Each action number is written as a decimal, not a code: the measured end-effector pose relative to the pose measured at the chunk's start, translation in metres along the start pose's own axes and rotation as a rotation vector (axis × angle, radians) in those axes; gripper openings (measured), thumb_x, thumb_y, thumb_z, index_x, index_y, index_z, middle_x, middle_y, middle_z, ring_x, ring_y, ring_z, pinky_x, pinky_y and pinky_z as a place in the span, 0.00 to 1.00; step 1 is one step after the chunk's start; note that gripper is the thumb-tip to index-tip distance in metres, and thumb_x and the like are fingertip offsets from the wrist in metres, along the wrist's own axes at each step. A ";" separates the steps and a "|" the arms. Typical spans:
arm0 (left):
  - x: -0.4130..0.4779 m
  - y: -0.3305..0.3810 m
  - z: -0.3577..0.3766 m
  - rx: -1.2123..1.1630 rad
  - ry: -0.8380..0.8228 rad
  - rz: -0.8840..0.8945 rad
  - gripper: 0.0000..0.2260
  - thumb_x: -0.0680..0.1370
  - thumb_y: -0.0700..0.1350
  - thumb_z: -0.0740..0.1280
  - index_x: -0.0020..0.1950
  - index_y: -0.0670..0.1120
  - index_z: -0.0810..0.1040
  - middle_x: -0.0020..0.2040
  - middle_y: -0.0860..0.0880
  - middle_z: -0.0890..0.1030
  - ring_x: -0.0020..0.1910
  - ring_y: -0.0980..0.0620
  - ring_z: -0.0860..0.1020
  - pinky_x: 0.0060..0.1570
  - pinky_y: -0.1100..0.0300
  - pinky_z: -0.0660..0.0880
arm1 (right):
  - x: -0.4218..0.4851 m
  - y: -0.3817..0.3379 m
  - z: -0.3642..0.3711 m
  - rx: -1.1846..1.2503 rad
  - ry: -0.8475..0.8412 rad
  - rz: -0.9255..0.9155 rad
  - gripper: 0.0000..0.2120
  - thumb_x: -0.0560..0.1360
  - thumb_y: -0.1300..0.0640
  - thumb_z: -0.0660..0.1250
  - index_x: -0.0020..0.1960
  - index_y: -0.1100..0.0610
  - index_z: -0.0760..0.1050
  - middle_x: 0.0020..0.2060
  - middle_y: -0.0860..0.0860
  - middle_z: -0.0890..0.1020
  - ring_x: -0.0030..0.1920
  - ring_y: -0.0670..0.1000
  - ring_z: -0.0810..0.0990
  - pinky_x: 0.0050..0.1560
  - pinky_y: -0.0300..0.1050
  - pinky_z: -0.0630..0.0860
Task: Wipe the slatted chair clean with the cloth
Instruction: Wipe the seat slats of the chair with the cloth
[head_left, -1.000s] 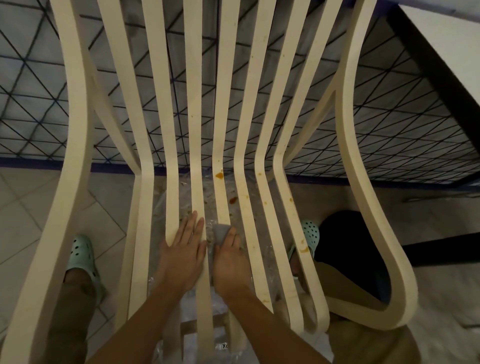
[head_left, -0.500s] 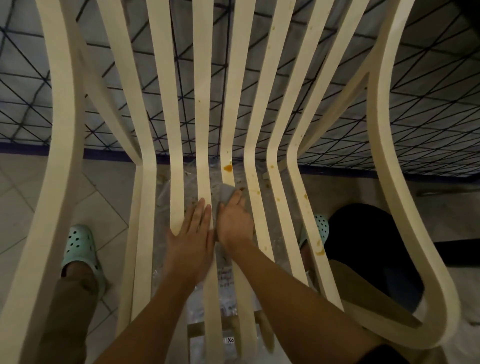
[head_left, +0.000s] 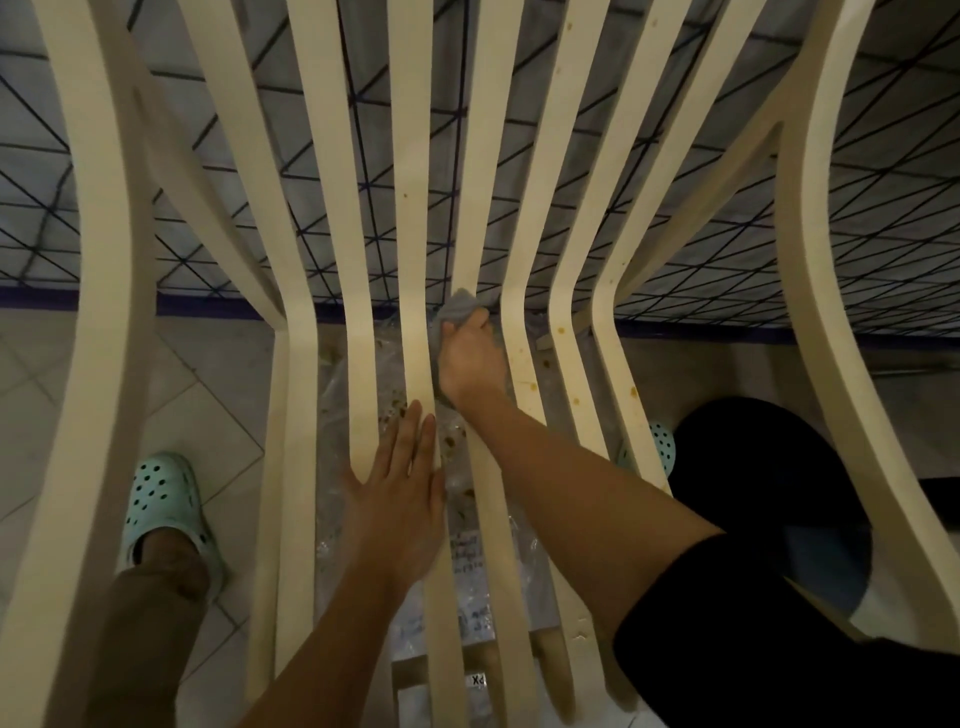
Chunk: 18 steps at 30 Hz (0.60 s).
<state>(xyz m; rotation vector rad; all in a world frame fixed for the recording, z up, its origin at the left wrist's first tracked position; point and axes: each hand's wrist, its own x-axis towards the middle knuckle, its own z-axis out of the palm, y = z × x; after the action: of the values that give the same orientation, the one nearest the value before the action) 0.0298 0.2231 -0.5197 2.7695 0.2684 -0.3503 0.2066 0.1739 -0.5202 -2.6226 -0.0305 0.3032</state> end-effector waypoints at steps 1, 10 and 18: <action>0.000 0.000 0.001 0.006 0.002 -0.003 0.27 0.81 0.56 0.37 0.79 0.53 0.38 0.78 0.56 0.34 0.78 0.55 0.38 0.70 0.35 0.51 | 0.005 0.000 0.000 0.079 0.003 0.043 0.16 0.83 0.50 0.51 0.63 0.62 0.62 0.57 0.61 0.77 0.53 0.62 0.79 0.51 0.56 0.77; 0.002 0.003 -0.004 0.013 -0.013 -0.005 0.25 0.83 0.54 0.39 0.79 0.53 0.36 0.78 0.55 0.33 0.78 0.55 0.38 0.71 0.35 0.52 | 0.014 0.006 0.000 0.371 -0.018 0.135 0.19 0.82 0.49 0.50 0.64 0.62 0.67 0.55 0.62 0.76 0.53 0.60 0.76 0.50 0.49 0.70; 0.001 0.000 -0.002 -0.005 -0.013 -0.005 0.26 0.81 0.55 0.36 0.78 0.54 0.33 0.77 0.56 0.31 0.77 0.55 0.36 0.71 0.35 0.49 | 0.014 0.005 0.013 0.837 -0.039 0.424 0.20 0.83 0.46 0.49 0.53 0.58 0.74 0.45 0.57 0.79 0.49 0.57 0.79 0.54 0.52 0.75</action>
<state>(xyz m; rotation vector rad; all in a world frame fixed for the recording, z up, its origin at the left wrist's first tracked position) 0.0308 0.2236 -0.5185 2.7607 0.2728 -0.3686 0.2175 0.1769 -0.5360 -1.7676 0.5289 0.4019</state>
